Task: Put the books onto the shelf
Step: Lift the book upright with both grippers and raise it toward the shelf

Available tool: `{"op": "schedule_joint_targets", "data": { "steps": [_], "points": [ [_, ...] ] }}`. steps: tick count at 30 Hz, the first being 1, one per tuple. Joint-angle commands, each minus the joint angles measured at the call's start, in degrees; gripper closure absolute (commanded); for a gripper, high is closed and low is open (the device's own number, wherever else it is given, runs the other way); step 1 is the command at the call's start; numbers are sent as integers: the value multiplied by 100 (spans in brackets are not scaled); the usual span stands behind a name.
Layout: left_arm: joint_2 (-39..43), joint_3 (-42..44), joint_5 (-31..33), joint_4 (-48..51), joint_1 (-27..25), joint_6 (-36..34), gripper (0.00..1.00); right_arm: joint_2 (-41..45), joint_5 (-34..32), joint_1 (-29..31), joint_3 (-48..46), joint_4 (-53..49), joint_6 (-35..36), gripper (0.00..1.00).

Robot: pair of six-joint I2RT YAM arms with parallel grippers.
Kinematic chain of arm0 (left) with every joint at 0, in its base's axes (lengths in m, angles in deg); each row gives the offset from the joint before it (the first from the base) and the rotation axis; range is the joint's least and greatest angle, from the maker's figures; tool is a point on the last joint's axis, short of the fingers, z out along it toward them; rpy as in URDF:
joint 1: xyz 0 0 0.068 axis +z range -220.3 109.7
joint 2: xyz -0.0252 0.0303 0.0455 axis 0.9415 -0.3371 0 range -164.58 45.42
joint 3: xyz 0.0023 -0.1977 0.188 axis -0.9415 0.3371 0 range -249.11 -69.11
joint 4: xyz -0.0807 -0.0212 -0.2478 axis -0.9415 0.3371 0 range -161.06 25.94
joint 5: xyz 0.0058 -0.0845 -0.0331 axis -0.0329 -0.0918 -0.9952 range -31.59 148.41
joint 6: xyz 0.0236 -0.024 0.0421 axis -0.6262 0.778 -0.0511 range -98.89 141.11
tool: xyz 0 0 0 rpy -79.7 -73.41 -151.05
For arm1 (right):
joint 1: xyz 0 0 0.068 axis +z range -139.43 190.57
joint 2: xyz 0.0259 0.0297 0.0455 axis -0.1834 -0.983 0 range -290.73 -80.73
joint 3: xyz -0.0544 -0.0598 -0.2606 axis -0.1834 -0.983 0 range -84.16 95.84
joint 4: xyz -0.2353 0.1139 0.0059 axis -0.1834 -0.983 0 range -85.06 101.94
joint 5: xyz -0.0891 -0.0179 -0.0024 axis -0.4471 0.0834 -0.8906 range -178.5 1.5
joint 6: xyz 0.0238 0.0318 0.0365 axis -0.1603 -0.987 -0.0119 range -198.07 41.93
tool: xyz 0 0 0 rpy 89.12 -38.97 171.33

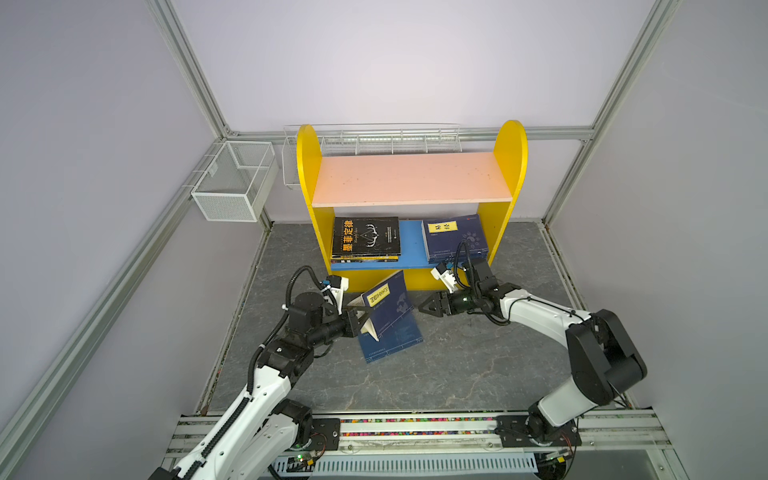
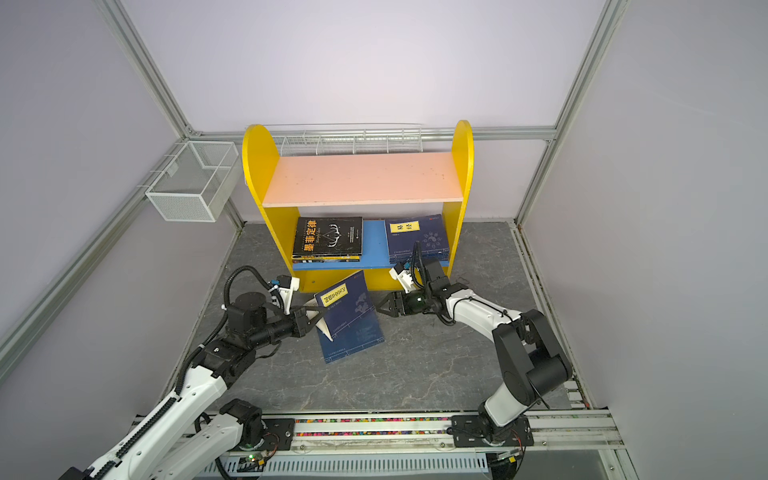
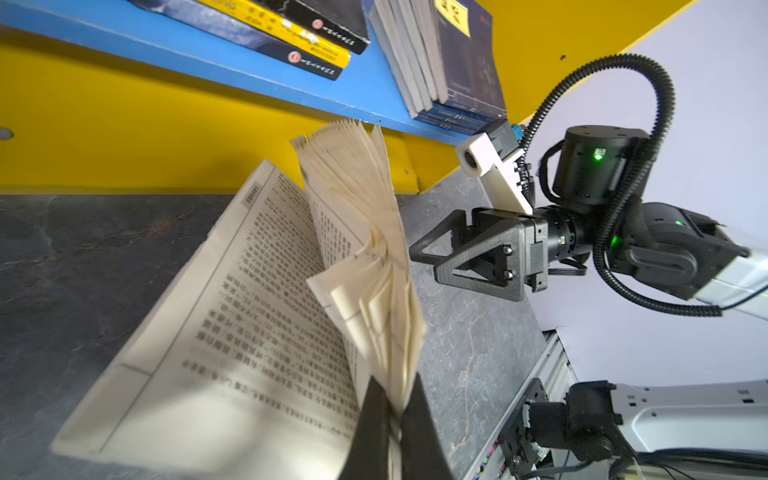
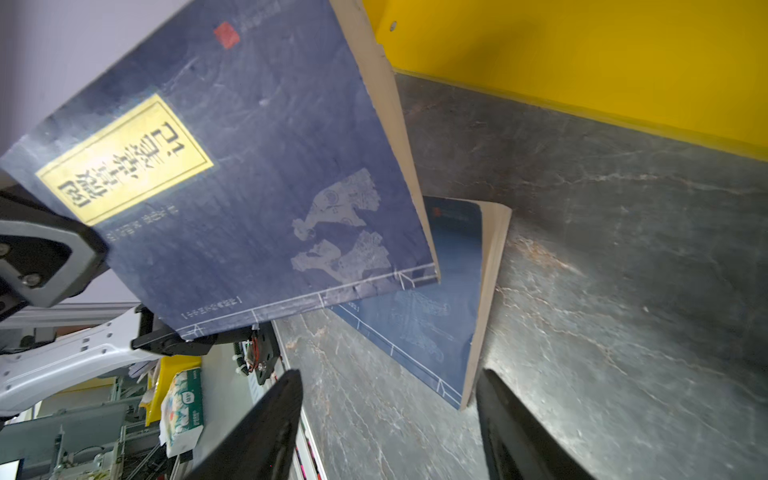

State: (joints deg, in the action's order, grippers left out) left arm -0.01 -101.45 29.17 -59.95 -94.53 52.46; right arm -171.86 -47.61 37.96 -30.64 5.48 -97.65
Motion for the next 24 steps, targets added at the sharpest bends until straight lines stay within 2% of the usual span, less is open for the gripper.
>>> {"op": "schedule_joint_targets", "data": {
  "steps": [1,5,11,17,24],
  "points": [
    [153,56,-553,-597,5,79,100,238,214,-72,-9,201,-122,30],
    [523,230,-802,-1063,5,185,100,326,382,-242,-17,466,-383,28],
    [1045,450,-574,-1723,6,366,100,388,656,-423,-36,726,-653,25],
    [906,492,-674,-2065,6,433,100,354,1276,-405,-121,1503,-1091,27],
    [886,548,-750,-2223,6,448,100,296,1429,-148,-63,2215,-1495,32]
  ]
}}
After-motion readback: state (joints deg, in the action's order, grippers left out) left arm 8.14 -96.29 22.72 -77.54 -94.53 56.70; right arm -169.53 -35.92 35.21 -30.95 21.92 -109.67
